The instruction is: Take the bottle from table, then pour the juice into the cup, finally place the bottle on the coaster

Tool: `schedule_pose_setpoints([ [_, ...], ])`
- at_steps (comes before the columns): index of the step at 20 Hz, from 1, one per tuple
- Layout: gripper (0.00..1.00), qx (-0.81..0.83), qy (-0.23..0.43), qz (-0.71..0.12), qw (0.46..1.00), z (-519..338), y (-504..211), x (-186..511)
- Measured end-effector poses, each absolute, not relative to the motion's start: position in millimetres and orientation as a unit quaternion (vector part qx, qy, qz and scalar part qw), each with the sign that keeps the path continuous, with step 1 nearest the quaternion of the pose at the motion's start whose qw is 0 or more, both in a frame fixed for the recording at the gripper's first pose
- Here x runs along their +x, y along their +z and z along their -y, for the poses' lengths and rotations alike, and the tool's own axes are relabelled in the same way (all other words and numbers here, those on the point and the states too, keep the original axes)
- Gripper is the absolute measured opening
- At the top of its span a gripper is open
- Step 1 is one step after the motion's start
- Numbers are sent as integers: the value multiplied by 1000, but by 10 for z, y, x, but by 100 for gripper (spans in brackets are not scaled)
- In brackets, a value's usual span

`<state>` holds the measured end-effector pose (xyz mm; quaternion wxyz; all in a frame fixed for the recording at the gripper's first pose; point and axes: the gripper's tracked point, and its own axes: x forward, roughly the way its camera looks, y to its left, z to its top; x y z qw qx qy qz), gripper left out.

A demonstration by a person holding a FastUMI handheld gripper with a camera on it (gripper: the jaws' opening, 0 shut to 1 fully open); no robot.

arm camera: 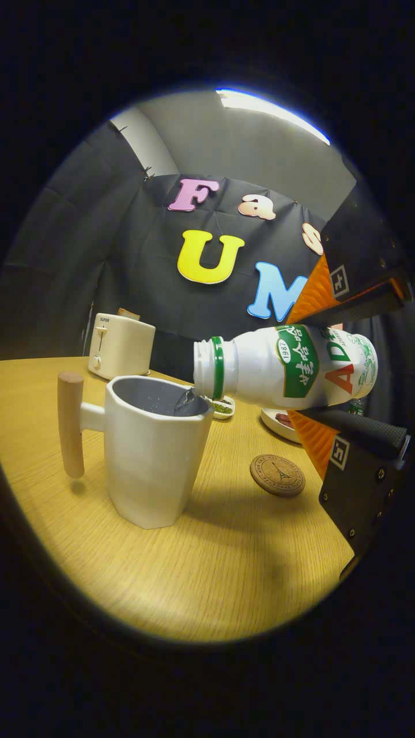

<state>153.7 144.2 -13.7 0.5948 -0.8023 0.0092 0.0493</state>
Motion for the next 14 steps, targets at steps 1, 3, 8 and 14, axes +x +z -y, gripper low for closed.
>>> schedule_pose_setpoints([
  [1, 71, -804, 50, -8, 593, -1449, -135, 1537],
  [3, 71, -809, 49, -5, 585, -1445, -124, 1530],
  [8, 71, -822, 45, 5, 568, -1447, -109, 1519],
  [14, 71, -833, 39, 15, 552, -1446, -81, 1533],
])
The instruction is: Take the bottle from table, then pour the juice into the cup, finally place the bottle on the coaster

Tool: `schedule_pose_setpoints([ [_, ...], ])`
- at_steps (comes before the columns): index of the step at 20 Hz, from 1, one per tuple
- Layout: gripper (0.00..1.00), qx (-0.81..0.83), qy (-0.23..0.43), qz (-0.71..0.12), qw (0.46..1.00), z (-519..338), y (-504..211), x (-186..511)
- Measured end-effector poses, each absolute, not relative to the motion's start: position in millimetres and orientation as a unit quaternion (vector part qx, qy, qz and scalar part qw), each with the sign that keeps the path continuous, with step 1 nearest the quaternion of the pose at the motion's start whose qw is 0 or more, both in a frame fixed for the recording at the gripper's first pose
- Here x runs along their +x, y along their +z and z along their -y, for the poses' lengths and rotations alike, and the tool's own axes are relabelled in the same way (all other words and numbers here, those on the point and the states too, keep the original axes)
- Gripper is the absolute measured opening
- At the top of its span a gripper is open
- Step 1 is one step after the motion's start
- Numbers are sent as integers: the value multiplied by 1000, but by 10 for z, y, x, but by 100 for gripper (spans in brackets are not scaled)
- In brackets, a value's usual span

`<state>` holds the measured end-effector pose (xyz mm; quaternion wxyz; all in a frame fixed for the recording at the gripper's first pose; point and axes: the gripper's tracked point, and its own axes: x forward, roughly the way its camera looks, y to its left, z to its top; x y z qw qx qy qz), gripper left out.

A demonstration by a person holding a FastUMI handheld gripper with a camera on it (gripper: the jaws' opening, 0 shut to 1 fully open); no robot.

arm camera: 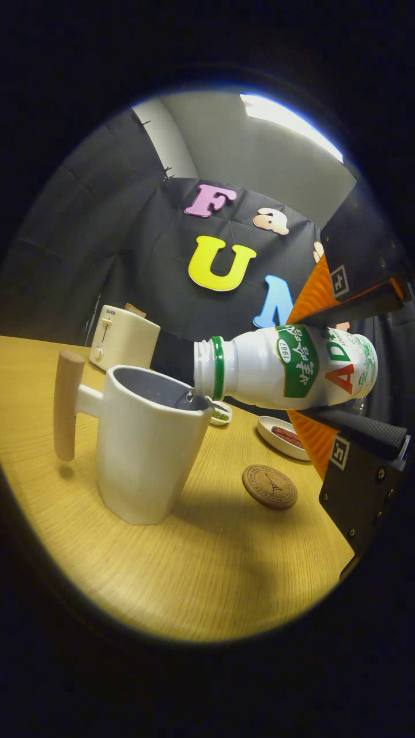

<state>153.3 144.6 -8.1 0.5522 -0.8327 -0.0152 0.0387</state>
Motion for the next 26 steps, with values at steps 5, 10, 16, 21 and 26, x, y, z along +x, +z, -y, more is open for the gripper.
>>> schedule_pose_setpoints([
  [5, 71, -841, 34, 27, 539, -1485, -6, 1529],
  [10, 71, -849, 30, 34, 526, -1533, 23, 1521],
  [16, 71, -859, 29, 35, 509, -1550, 22, 1525],
  [21, 71, -867, 32, 30, 497, -1562, -2, 1502],
  [26, 71, -873, 32, 31, 486, -1571, -12, 1502],
])
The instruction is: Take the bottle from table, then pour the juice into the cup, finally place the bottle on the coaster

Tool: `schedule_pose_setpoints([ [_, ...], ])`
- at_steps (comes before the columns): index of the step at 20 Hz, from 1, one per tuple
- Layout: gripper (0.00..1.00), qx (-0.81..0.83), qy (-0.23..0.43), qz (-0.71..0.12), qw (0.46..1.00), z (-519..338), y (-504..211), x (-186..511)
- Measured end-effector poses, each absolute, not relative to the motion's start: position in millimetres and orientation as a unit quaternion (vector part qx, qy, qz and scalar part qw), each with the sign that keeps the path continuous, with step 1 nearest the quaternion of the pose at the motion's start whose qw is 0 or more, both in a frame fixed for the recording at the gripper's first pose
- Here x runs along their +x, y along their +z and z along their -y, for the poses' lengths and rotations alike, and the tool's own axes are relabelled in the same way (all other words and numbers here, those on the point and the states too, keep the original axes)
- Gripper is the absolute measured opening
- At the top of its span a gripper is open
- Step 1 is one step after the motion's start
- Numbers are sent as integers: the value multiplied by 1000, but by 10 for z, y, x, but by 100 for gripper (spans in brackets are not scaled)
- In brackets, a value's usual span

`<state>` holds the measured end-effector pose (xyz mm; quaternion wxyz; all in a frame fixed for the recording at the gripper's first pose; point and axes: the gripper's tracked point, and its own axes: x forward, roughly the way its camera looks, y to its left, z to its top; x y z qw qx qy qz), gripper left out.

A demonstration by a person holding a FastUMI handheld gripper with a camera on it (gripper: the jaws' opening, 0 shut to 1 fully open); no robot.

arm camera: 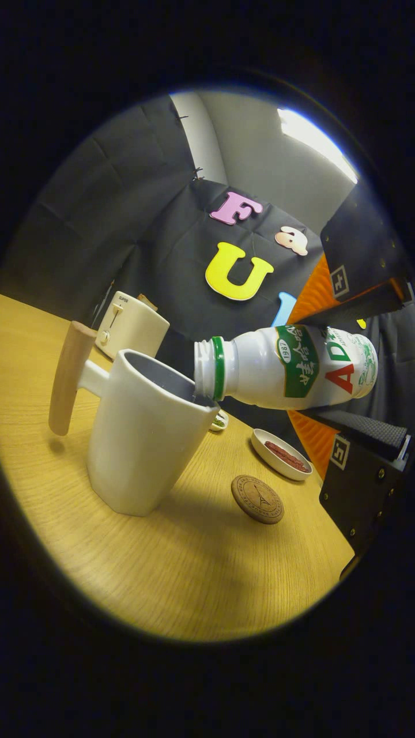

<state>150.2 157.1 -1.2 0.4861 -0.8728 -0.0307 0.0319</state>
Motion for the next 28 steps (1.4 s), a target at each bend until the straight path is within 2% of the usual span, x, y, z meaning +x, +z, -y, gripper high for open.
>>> schedule_pose_setpoints([
  [14, 71, -873, 33, 31, 485, -1577, -7, 1504],
  [21, 71, -851, 40, 16, 523, -1544, -10, 1504],
  [28, 71, -798, 55, 0, 601, -1509, -103, 1479],
])
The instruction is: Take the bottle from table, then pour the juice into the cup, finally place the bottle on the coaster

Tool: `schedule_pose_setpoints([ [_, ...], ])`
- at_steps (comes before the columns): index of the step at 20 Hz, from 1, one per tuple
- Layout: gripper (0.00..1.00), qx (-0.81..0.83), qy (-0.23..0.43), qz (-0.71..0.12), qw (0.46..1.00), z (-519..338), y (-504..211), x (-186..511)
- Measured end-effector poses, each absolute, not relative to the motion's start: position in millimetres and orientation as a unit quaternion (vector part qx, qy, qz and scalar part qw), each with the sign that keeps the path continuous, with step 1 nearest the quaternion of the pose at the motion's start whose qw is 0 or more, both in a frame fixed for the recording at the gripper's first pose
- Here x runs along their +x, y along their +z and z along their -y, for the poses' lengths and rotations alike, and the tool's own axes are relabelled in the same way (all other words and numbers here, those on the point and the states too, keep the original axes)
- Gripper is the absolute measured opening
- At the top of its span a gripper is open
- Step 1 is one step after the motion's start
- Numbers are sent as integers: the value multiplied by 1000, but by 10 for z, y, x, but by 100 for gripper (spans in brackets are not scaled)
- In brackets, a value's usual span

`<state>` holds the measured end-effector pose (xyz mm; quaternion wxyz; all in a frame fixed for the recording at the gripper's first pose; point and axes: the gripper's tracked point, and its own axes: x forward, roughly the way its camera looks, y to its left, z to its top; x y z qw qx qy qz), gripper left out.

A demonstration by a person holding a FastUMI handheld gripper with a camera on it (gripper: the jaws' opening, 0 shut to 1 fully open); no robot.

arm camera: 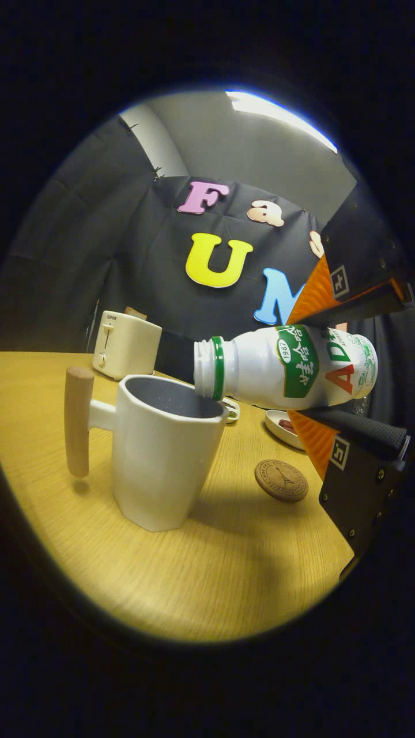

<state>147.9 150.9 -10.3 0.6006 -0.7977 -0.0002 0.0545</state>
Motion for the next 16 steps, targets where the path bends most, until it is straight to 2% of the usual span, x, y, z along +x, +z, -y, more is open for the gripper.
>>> schedule_pose_setpoints([
  [3, 71, -760, 54, 0, 647, -1504, -91, 1491],
  [11, 71, -576, 59, -16, 815, -1412, -3, 1494],
  [16, 70, -462, 55, -10, 885, -1281, 128, 1532],
])
